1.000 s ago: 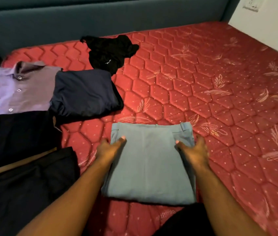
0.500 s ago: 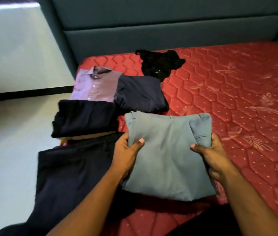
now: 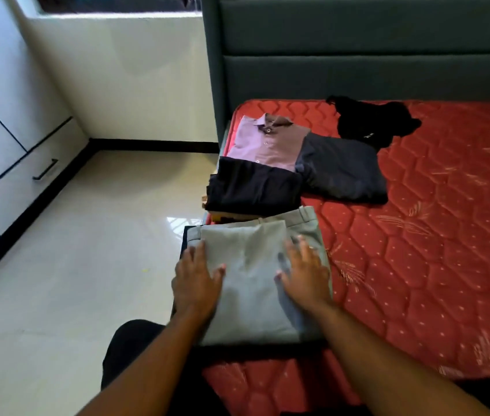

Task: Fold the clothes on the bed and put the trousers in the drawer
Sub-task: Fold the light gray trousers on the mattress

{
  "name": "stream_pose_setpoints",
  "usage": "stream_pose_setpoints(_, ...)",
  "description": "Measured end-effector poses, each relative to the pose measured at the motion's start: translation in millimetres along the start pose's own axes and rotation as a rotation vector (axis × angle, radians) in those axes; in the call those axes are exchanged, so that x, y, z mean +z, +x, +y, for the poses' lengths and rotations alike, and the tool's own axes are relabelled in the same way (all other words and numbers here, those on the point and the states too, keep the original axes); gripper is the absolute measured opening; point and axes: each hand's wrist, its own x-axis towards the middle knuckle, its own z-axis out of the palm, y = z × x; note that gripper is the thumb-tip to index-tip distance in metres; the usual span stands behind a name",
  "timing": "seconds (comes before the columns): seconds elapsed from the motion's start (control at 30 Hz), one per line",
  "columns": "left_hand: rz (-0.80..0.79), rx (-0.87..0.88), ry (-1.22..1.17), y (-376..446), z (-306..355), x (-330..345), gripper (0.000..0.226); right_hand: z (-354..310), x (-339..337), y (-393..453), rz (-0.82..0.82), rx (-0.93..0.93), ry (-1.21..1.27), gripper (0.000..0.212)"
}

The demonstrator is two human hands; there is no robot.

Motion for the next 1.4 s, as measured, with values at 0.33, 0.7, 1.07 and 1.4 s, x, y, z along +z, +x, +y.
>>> stream_pose_setpoints(0.33, -0.214, 0.282, 0.428, 6, 24, 15, 0.068, -12, -5, 11, -0.289, -0.255, -0.185, 0.064)
stream_pose_setpoints(0.7, -0.096, 0.613, 0.261, 174, 283, 53, 0.074, 81, -143, 217, 0.068, -0.114, -0.143, 0.054)
stream_pose_setpoints(1.07, -0.163, 0.706, 0.276, 328, 398, 296, 0.073, 256, -143, 468, 0.11, -0.138, -0.193, 0.049)
stream_pose_setpoints(1.4, -0.001, 0.712, 0.311, 330, 382, 337, 0.077, 296, -105, 548, -0.029, 0.104, -0.515, 0.039)
